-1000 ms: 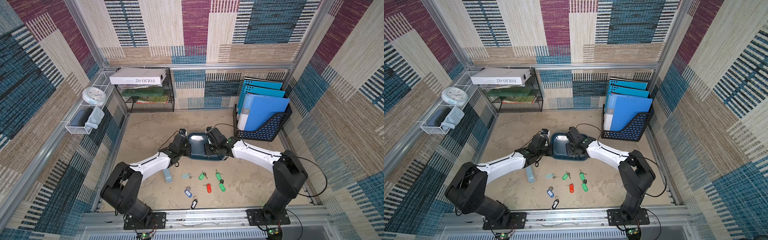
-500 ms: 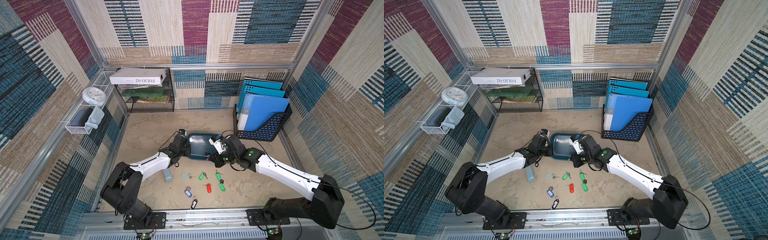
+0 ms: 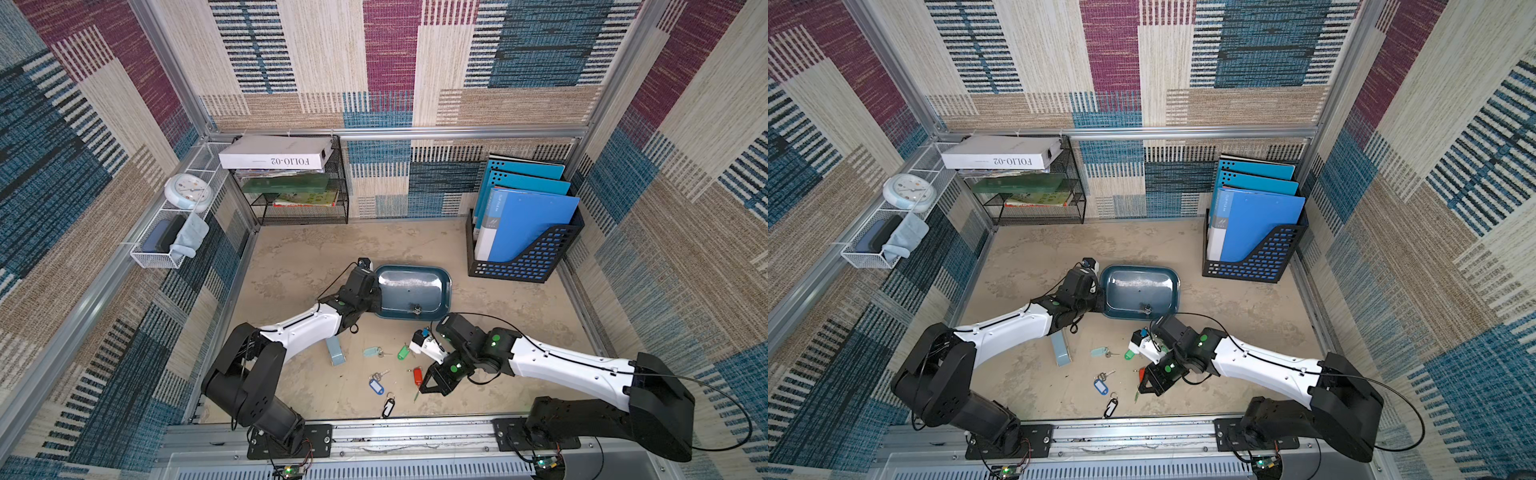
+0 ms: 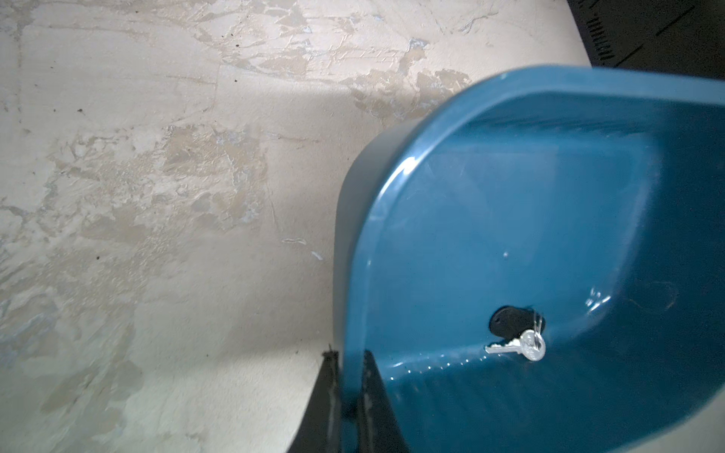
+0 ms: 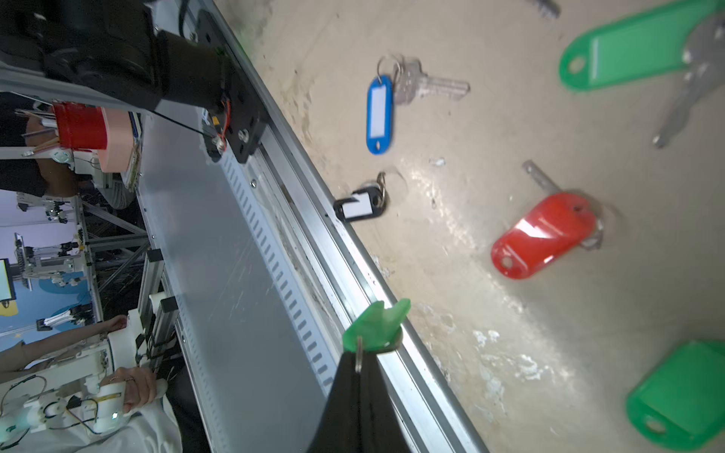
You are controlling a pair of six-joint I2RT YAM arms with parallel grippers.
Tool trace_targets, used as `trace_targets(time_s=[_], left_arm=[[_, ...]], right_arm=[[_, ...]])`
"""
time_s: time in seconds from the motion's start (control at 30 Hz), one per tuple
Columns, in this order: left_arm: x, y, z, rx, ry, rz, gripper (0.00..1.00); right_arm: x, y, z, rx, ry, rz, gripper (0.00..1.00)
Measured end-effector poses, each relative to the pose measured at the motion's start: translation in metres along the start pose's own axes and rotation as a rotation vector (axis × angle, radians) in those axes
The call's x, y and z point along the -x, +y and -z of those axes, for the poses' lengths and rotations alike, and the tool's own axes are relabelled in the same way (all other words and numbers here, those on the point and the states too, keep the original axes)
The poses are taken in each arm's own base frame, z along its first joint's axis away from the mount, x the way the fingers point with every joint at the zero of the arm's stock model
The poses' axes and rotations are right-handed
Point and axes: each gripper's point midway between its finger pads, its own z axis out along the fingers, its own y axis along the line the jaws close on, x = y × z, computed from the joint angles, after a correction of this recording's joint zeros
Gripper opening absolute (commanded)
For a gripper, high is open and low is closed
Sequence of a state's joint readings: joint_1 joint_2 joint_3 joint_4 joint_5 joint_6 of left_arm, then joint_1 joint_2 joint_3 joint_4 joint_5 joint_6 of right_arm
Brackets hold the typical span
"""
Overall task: Take the keys out of the storage box
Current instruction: Place the key at the center of the board.
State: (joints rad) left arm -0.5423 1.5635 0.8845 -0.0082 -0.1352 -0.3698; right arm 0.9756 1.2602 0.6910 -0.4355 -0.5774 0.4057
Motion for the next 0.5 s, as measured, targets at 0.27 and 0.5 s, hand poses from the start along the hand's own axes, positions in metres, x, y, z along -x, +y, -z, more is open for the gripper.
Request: trace_targets(time_s=[0.27,0.5], left_arm=[[0.0,0.0,-0.001,0.001,0.001,0.023,0.0],[0.0,0.0,-0.001,0.001,0.002,0.031,0.0]], right_arm=[[-0.018,-0.011,-0.011,-0.035,0.079,-0.065,0.0],[-0.024,-0.027,-0.023,-0.094,0.128,-0.108,0.0]])
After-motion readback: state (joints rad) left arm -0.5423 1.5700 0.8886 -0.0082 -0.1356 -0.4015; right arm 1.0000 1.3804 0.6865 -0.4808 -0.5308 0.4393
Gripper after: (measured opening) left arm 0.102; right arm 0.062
